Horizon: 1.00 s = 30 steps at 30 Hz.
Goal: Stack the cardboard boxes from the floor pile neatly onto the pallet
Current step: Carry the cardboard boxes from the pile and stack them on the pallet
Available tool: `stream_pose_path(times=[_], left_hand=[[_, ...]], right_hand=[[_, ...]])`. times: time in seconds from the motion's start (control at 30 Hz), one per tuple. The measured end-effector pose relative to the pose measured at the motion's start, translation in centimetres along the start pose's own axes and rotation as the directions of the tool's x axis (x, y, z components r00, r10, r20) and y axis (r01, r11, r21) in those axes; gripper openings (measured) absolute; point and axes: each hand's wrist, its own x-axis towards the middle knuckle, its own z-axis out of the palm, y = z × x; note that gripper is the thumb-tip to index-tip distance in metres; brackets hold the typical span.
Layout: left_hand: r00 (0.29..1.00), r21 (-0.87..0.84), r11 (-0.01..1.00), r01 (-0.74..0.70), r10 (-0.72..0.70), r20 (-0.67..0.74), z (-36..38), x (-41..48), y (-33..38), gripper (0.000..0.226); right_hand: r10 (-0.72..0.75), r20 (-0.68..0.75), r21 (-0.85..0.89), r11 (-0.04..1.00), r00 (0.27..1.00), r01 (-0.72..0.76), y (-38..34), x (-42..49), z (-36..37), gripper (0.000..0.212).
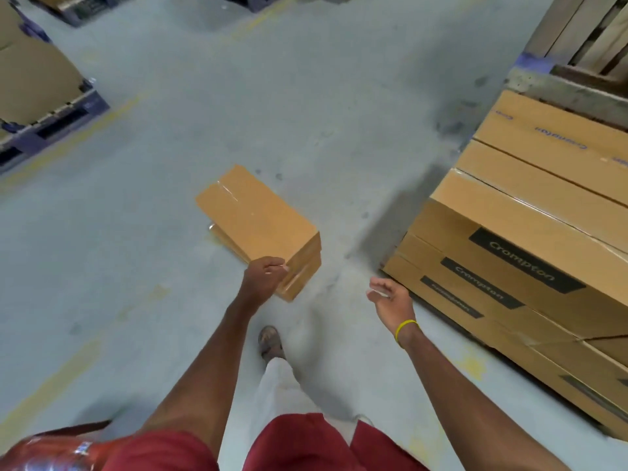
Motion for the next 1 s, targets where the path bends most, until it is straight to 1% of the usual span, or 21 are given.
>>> stream_pose_path(times=[0.07, 0.17, 0.23, 0.3, 0.47, 0.6, 0.7, 0.8, 0.9, 1.0], left_hand=[[0.999, -0.012, 0.999, 0.037, -0.037, -0.011, -3.7, 2.6, -0.7, 0.049], [0.997, -0.043, 0.996, 0.076, -0.077, -0.026, -8.6, 7.5, -1.5, 0.051], [0.996, -0.031, 0.995, 0.092, -0.091, 0.016, -11.9, 11.4, -2.0, 0.041], [0.996, 0.003, 0.997, 0.079, -0.079, 0.048, -15.2, 15.4, -2.2, 0.031], [0.991, 0.089, 0.995, 0.048, -0.058, 0.117, -20.9, 24.6, -1.2, 0.025], [0.986, 0.104, 0.992, 0.066, -0.081, 0.146, -22.8, 31.9, -0.5, 0.032], [0.984, 0.11, 0.989, 0.096, -0.11, 0.138, -23.6, 36.3, -0.4, 0.039], [0.979, 0.161, 0.983, 0.091, -0.118, 0.166, -23.7, 40.9, -0.1, 0.042], [0.978, 0.194, 0.976, 0.097, -0.129, 0.163, -23.9, 46.0, -1.8, 0.045], [0.973, 0.242, 0.96, 0.139, -0.178, 0.148, -23.8, 51.3, -5.1, 0.045]], right_hand=[[0.018, -0.002, 0.006, 1.0, 1.0, -0.018, -0.9, 1.9, 3.3, 0.024], [0.042, -0.018, 0.018, 0.999, 0.999, -0.042, -3.0, 4.2, 7.9, 0.02], [0.074, -0.064, 0.021, 0.997, 0.995, -0.073, -4.5, 5.6, 11.4, 0.024], [0.121, -0.135, 0.094, 0.99, 0.984, -0.108, -5.4, 6.9, 15.0, 0.022], [0.219, -0.199, 0.174, 0.967, 0.955, -0.185, -6.1, 9.2, 21.5, 0.026], [0.284, -0.231, 0.21, 0.948, 0.931, -0.238, -6.8, 11.3, 24.5, 0.025], [0.321, -0.229, 0.169, 0.943, 0.919, -0.287, -6.7, 13.5, 26.3, 0.023], [0.381, -0.26, 0.156, 0.924, 0.887, -0.35, -5.7, 16.4, 27.6, 0.017], [0.461, -0.278, 0.181, 0.887, 0.843, -0.425, -4.3, 19.1, 29.3, 0.009], [0.515, -0.32, 0.234, 0.857, 0.795, -0.46, -3.0, 21.5, 31.6, 0.011]])
